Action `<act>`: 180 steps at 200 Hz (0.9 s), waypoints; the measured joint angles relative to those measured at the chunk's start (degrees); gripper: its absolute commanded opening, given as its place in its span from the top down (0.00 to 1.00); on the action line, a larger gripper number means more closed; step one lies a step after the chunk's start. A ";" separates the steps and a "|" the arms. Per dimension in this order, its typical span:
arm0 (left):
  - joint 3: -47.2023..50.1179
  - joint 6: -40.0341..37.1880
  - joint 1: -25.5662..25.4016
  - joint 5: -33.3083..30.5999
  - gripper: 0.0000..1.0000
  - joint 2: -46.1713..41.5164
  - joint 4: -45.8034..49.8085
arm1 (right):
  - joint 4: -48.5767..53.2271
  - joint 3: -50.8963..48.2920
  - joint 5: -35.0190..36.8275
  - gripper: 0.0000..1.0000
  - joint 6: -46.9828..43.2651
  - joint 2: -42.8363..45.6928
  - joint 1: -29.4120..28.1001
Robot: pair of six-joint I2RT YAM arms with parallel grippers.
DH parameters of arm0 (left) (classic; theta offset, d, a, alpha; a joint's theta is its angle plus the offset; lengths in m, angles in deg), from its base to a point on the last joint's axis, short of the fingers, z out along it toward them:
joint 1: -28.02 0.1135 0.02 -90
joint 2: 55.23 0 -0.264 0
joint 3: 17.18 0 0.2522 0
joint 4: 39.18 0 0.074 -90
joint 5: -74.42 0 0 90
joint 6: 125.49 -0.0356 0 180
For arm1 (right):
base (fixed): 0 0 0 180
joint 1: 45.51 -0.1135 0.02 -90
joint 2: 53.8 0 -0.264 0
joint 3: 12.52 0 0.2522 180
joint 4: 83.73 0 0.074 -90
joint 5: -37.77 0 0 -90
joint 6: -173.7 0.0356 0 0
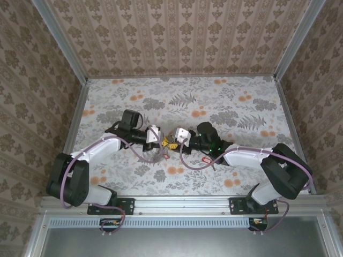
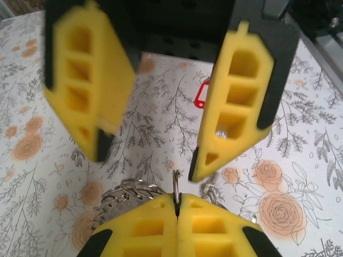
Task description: Put the keys on the keyring
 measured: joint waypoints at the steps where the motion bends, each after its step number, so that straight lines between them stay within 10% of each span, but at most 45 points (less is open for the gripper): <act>1: 0.11 0.00 0.02 -0.11 1.00 -0.11 -0.11 | 0.07 -0.04 0.09 0.45 -0.07 0.11 0.00; 78: 10.60 4.04 -4.50 -6.19 1.00 -12.79 -11.47 | 14.16 -5.33 2.23 0.30 3.10 24.48 1.09; 137: 10.45 7.65 -5.20 -8.57 1.00 -9.44 -15.72 | 42.75 2.89 17.29 0.50 46.93 31.95 9.44; 180: 8.41 7.45 -6.38 -8.81 1.00 -6.95 -13.07 | 63.84 1.86 18.25 0.63 62.25 25.49 10.56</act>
